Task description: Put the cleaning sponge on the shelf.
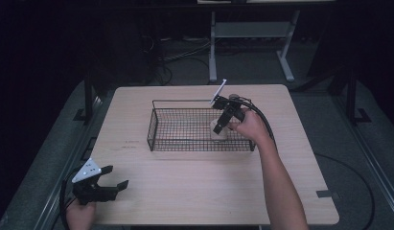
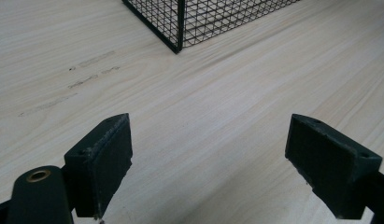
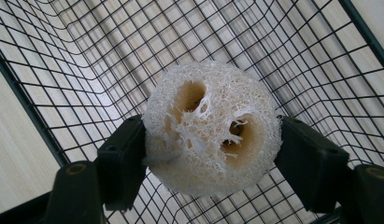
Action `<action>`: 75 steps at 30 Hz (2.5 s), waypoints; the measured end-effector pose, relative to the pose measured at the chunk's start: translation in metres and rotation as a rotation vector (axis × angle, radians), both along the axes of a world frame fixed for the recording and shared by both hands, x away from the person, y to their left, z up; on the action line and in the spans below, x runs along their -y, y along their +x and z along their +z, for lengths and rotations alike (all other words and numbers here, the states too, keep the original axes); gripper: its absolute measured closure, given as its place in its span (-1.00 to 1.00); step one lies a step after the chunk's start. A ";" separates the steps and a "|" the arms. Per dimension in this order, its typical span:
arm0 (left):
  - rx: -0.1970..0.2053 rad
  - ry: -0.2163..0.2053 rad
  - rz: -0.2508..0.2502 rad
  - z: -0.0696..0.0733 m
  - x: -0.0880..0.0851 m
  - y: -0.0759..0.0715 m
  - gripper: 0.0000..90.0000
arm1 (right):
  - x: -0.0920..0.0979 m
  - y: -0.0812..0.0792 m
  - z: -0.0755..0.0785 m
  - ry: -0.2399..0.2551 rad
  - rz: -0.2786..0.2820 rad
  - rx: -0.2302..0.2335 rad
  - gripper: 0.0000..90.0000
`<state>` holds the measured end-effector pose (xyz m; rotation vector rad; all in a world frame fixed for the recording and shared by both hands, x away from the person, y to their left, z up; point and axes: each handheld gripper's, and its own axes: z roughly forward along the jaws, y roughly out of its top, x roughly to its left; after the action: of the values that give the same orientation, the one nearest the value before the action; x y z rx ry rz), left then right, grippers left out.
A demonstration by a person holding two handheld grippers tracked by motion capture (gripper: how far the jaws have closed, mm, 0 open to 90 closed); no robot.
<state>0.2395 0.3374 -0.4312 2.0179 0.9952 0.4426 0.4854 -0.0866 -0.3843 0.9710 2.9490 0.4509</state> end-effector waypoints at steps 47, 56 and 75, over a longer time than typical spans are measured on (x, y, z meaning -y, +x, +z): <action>-0.005 0.001 0.008 -0.001 0.000 -0.001 -0.70 | 0.006 -0.038 0.047 0.080 0.062 0.075 -0.62; -0.004 0.005 0.006 0.000 0.001 -0.002 -0.70 | 0.011 -0.043 0.049 0.084 0.059 0.088 -0.63; -0.006 0.005 0.005 -0.002 0.002 -0.001 -0.70 | 0.020 -0.053 0.043 0.090 0.070 0.071 -0.68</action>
<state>0.2389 0.3356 -0.4329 2.0234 1.0037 0.4421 0.4329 -0.1062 -0.3408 0.8429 2.9286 0.6122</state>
